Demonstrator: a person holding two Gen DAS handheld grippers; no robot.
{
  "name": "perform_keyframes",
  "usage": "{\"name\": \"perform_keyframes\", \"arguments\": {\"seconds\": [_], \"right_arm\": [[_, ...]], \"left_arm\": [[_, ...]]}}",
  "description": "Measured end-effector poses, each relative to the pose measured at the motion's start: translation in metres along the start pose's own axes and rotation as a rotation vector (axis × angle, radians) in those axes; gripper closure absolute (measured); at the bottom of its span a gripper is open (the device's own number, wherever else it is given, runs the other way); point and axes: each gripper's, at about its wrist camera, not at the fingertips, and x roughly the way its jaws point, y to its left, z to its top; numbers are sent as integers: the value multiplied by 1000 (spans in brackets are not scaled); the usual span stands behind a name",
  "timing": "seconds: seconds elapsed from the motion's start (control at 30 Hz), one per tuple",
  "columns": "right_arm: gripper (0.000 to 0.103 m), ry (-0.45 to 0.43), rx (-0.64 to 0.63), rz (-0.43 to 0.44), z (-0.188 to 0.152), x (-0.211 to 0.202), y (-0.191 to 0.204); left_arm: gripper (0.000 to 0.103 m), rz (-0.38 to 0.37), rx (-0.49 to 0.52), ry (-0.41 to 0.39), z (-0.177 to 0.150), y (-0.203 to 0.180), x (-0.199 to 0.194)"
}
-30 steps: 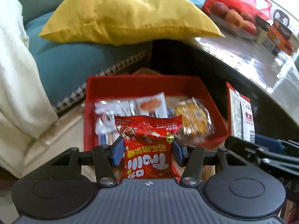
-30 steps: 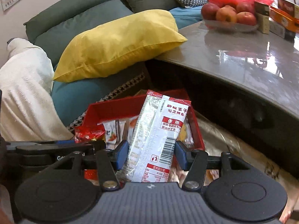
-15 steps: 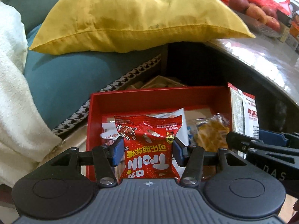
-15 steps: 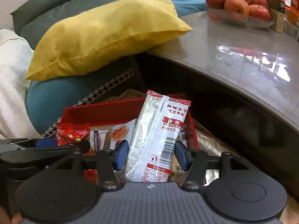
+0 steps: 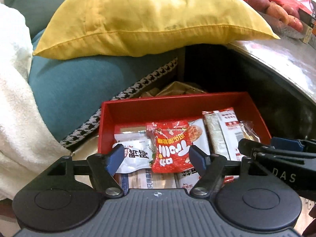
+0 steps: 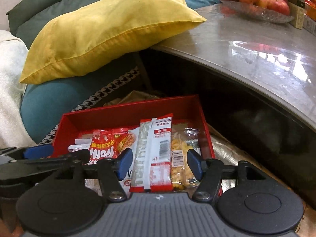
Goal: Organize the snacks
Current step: 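Carry both packets into the red tray and open both tools, then grasp the round white bun packet with the left tool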
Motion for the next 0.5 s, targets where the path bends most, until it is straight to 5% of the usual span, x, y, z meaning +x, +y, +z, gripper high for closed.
{"name": "perform_keyframes", "arguments": {"seconds": [0.5], "right_arm": [[40, -29, 35, -51, -14, -33, -30]], "left_arm": [[20, -48, 49, -12, -8, -30, -22]]}}
